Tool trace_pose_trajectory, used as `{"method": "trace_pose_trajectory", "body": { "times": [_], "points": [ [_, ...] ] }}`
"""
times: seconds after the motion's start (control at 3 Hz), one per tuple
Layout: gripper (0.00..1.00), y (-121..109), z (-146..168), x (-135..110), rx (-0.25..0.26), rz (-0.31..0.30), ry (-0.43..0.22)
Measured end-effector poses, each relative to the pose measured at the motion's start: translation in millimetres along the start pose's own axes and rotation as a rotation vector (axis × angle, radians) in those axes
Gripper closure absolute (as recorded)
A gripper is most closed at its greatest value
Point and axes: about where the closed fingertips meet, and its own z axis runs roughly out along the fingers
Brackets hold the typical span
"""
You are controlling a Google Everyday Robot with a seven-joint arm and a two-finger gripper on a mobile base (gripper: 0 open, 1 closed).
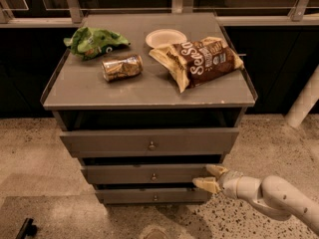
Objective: Close middle drawer
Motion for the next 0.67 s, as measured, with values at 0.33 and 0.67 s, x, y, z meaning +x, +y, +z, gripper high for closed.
{"method": "trace_pose_trajectory", "body": {
  "times": [0.33, 0.67],
  "points": [
    [0.0, 0.0, 0.0, 0.0, 0.0, 0.0, 0.0],
    [0.0, 0.0, 0.0, 0.0, 0.0, 0.0, 0.0]
  ]
}}
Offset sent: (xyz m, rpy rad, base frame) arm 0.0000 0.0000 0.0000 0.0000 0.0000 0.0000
